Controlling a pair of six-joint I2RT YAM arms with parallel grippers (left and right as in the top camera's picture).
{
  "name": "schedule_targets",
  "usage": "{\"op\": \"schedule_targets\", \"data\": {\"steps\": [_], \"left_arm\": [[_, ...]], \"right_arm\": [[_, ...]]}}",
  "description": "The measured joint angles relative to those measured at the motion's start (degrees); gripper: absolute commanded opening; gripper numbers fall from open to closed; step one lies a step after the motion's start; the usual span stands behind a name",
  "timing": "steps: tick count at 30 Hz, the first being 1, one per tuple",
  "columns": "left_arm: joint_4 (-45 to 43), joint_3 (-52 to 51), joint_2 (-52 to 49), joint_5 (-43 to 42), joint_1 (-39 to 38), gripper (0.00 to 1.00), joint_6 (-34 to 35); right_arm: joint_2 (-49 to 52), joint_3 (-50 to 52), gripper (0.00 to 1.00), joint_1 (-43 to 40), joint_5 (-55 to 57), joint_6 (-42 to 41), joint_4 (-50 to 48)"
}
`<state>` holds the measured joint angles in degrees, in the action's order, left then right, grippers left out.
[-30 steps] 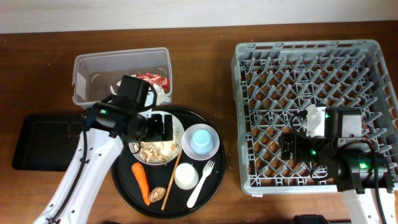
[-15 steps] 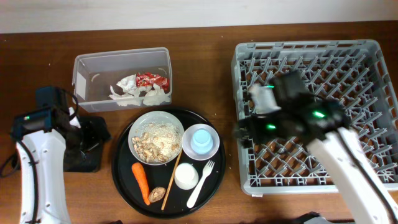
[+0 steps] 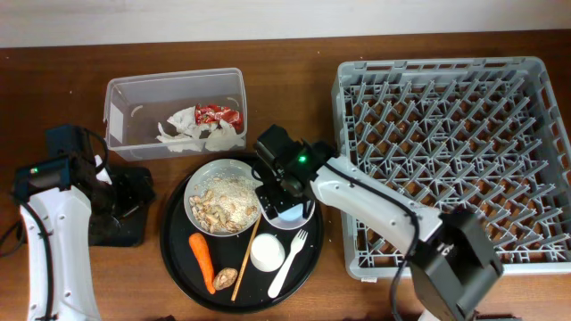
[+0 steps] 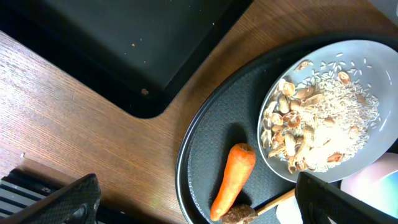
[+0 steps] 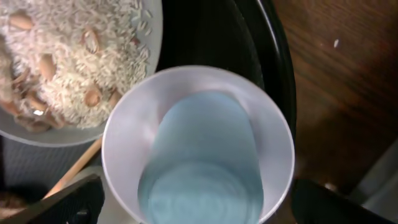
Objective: Sort waste into correct bins and load items into the dishwasher rack
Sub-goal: 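Grasp the blue cup from the white bowl with the right gripper, then place the blue cup upside down in the rack's right side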
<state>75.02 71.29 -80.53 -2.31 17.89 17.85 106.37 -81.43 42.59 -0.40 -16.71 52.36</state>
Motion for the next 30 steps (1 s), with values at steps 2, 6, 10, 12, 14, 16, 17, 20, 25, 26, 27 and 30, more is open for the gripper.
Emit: {"op": "schedule_targets", "data": {"steps": [2,6,10,12,14,16,17,20,25,26,27,30], "left_arm": [[-0.04,0.00,0.00,0.00,0.00,0.99,0.00],[-0.15,0.00,0.00,0.00,0.00,0.99,0.00],[-0.46,0.00,0.00,0.00,0.00,0.99,0.00],[-0.50,0.00,0.00,0.02,0.00,0.99,0.00],[-0.48,0.00,0.00,0.00,0.00,0.99,0.00],[-0.52,0.00,0.00,0.00,0.00,0.99,0.00],[-0.55,0.00,0.00,0.00,0.00,0.99,0.00],[-0.61,0.00,0.00,0.00,0.00,0.99,0.00],[-0.68,-0.04,0.00,0.00,0.00,0.99,0.00],[-0.68,-0.04,0.00,0.00,0.00,0.99,0.00],[-0.70,-0.04,0.00,0.02,0.00,0.99,0.00],[-0.70,-0.04,0.00,0.00,0.00,0.99,0.00]], "right_arm": [[1.66,-0.02,0.94,0.00,0.26,-0.11,-0.42],[2.47,-0.02,0.76,0.00,0.44,-0.68,-0.61],[2.47,-0.02,0.64,0.00,0.48,-1.03,-0.63],[2.47,-0.11,0.64,0.00,0.57,-1.03,-0.39],[2.45,-0.44,0.63,0.00,0.59,-1.07,0.57],[1.49,-1.57,0.62,0.00,0.61,-1.05,2.32],[-0.48,-3.08,0.62,-0.15,0.63,-1.05,4.20],[-6.95,-7.96,0.62,-1.73,0.61,-1.03,7.91],[-22.23,-10.54,0.63,-19.91,5.31,-1.33,16.92],[-24.24,-10.60,0.63,-25.33,6.71,-1.29,18.49],[-25.49,-10.62,0.63,-31.28,7.52,-1.33,20.31],[-25.90,-10.64,0.63,-44.06,8.33,-0.81,23.56]]}}
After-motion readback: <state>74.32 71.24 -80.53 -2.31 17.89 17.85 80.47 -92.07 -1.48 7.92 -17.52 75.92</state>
